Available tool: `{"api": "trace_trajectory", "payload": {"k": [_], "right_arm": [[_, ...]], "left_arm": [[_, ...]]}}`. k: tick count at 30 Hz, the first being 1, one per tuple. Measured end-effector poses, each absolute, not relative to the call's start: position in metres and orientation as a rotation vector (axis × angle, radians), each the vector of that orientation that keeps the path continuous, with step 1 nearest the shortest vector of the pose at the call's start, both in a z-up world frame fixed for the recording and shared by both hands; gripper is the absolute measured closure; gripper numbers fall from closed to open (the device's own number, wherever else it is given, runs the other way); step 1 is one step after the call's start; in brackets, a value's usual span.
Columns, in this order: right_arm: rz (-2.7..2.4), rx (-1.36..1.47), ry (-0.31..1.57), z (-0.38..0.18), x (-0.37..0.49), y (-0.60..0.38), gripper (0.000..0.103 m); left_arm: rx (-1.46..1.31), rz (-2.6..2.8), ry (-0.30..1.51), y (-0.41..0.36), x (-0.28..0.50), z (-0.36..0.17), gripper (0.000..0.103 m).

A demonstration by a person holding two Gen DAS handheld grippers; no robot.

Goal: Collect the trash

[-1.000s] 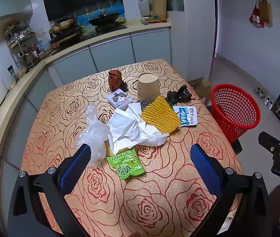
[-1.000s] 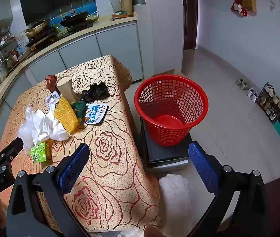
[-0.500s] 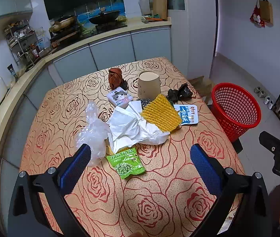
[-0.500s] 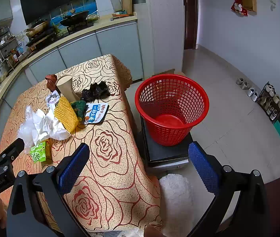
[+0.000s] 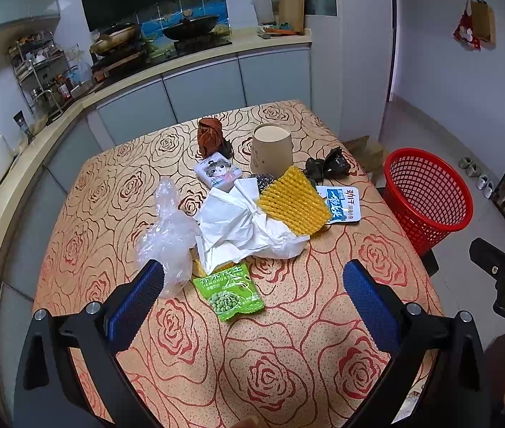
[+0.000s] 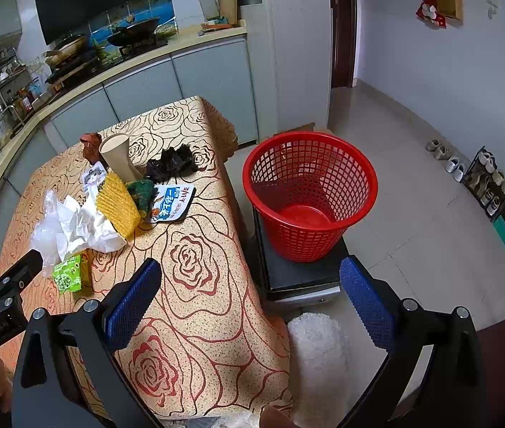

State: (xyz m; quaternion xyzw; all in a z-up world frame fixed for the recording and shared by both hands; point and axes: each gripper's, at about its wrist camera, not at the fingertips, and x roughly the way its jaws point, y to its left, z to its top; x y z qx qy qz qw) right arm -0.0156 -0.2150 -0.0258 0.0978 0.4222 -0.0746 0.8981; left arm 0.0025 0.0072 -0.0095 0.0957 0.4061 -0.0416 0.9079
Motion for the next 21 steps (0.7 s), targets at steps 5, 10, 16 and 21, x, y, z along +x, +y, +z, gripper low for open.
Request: {"api": "trace_trajectory", "payload": {"k": [5,10,16,21], "right_arm": [[-0.156,0.203,0.874,-0.028,-0.016,-0.214,0.005],[-0.163,0.201,0.884,-0.032,-0.01,-0.214,0.005],[-0.167,0.202,0.883,-0.034,-0.005,-0.216,0.005],[-0.176,0.202,0.885,-0.037,0.002,-0.22,0.005]], "left_arm": [[0.197,-0.085,0.84,0.007,0.003,-0.01,0.006],[0.197,-0.081,0.843,0.006,0.006,-0.012,0.006],[0.191,-0.076,0.851,0.006,0.013,-0.015,0.006],[0.193,-0.07,0.845,0.006,0.019,-0.017,0.006]]}}
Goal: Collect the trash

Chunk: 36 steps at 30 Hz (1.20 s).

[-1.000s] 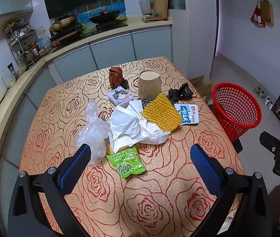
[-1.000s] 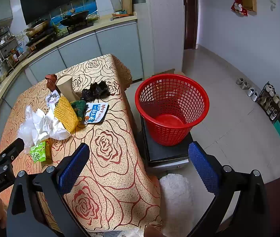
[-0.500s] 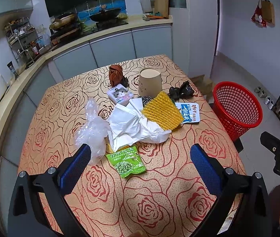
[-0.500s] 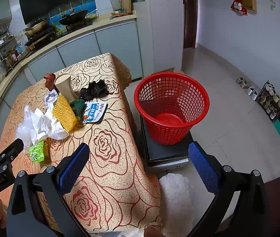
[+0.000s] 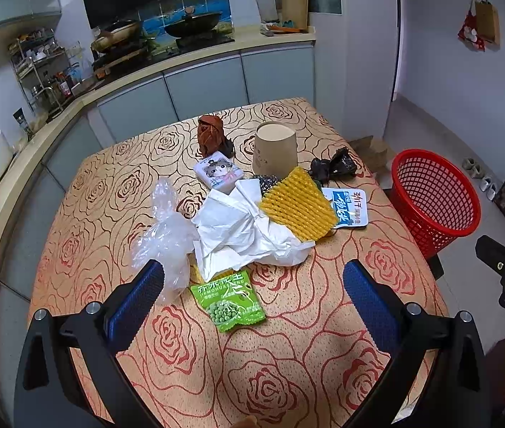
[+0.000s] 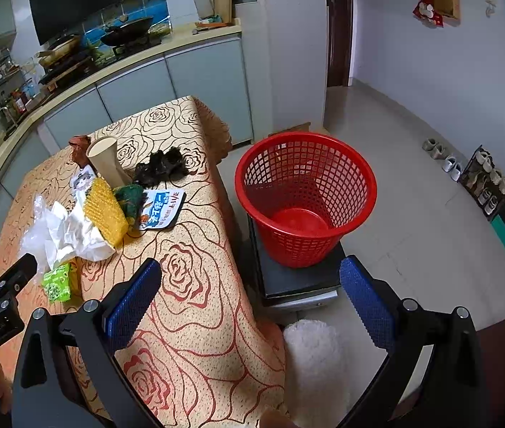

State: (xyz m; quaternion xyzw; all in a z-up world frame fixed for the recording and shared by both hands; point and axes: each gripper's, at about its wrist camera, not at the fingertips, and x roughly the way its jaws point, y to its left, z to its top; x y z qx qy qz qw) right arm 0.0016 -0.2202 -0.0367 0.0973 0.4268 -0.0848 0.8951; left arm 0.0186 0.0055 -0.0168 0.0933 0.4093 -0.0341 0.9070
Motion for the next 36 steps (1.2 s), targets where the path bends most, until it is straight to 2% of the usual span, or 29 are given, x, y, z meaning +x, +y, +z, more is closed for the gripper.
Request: {"api": "trace_trajectory", "payload": {"k": [36], "right_arm": [[-0.181,0.199,0.895,-0.043,0.006,-0.224,0.005]], "left_arm": [[0.184,-0.06,0.868,0.005,0.028,-0.03,0.006]]}}
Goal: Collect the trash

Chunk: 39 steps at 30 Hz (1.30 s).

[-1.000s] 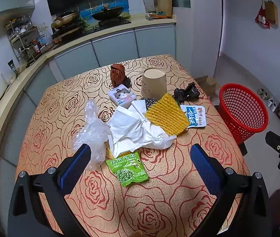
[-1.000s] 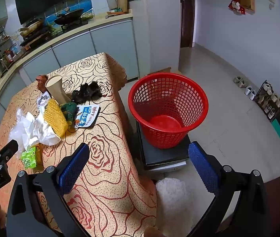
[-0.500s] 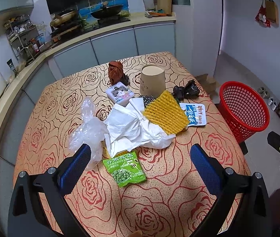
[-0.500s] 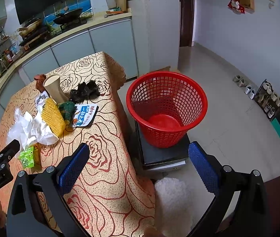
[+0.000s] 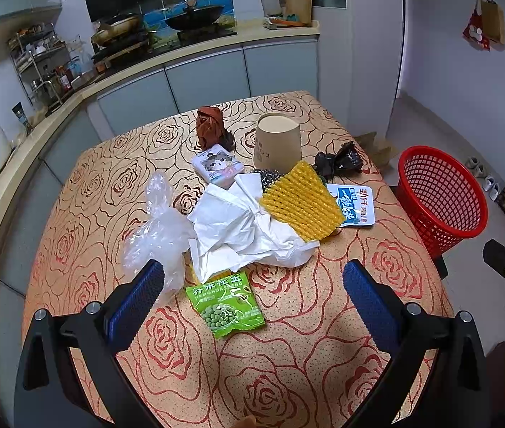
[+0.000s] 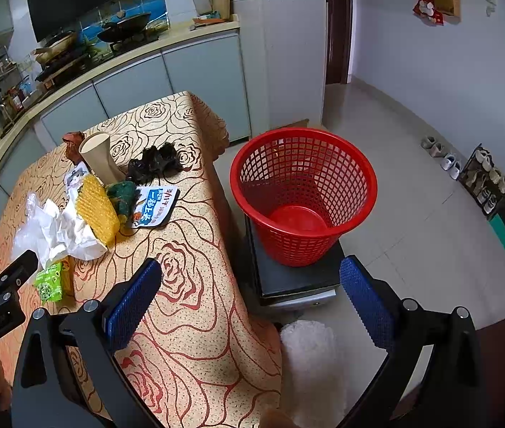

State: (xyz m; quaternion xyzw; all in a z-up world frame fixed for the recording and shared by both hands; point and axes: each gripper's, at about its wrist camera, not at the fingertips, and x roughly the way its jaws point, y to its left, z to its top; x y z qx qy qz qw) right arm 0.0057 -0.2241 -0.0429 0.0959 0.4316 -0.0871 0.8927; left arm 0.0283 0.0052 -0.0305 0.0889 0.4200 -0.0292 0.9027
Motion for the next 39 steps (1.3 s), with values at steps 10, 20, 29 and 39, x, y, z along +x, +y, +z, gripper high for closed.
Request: {"api": "trace_trajectory", "payload": {"k": [10,20,29,39], "right_arm": [[-0.141,0.178,0.911,-0.049,0.011,-0.211,0.005],[-0.07,0.146,0.967,-0.07,0.018,-0.188,0.005],[-0.03,0.099,1.028,-0.092,0.03,-0.171,0.005],[-0.015,0.065,1.09,-0.115,0.046,-0.16,0.005]], "left_arm": [[0.156,-0.041,0.911,0.027,0.035,-0.036,0.006],[0.078,-0.014,0.965,0.093,0.052,-0.045,0.006],[0.058,0.022,0.986,0.13,0.083,-0.059,0.006],[0.07,-0.063,1.037,0.118,0.114,-0.08,0.006]]}}
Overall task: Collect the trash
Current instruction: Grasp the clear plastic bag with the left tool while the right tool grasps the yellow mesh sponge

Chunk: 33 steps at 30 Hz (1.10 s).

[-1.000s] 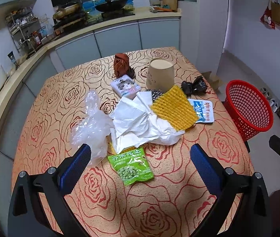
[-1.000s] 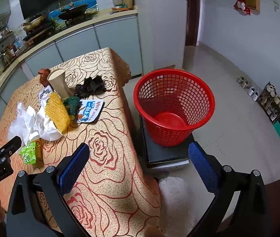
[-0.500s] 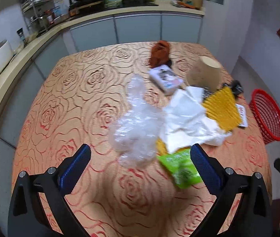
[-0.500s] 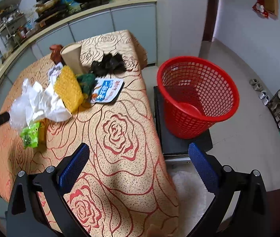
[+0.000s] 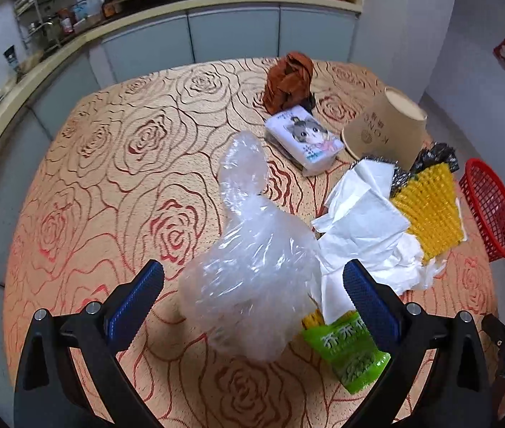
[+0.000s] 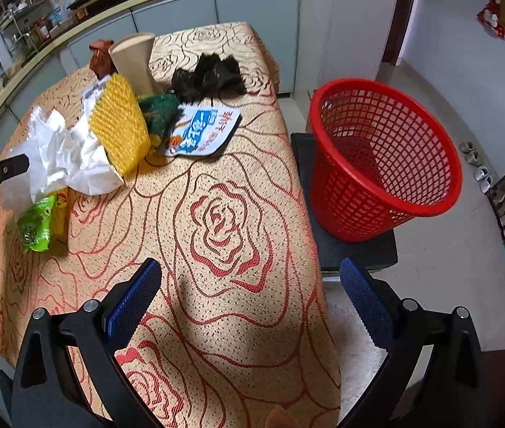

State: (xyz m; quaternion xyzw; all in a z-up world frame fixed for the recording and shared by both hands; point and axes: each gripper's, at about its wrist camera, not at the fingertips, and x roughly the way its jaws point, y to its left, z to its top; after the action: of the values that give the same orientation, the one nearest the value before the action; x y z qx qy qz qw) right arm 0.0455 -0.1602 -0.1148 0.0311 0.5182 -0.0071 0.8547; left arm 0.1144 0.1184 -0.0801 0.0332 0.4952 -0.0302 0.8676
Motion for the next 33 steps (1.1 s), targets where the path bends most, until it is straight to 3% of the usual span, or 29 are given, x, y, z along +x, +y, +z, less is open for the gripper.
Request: {"api": "trace_trajectory", "payload": {"k": [4,9,13,15,18,33], "right_arm": [[-0.015,0.051,1.112,-0.123,0.05,-0.157,0.006],[-0.013,0.043,1.13,-0.132,0.052,-0.155,0.006],[-0.01,0.04,1.144,-0.138,0.054,-0.154,0.005],[-0.011,0.044,1.143,-0.14,0.055,-0.154,0.006],[-0.013,0.05,1.143,-0.141,0.055,-0.155,0.005],[0.002,0.06,1.148,-0.141,0.054,-0.158,0.005]], "left_arm": [[0.091,-0.071,1.06,0.116,0.121,-0.091,0.012],[0.099,-0.089,1.107,0.113,0.126,-0.104,0.041],[0.102,-0.098,1.108,0.113,0.126,-0.107,0.049],[0.1,-0.102,1.104,0.113,0.125,-0.107,0.06],[0.085,-0.104,1.1,0.117,0.123,-0.104,0.068],[0.042,-0.141,1.005,0.132,0.104,-0.072,0.073]]}}
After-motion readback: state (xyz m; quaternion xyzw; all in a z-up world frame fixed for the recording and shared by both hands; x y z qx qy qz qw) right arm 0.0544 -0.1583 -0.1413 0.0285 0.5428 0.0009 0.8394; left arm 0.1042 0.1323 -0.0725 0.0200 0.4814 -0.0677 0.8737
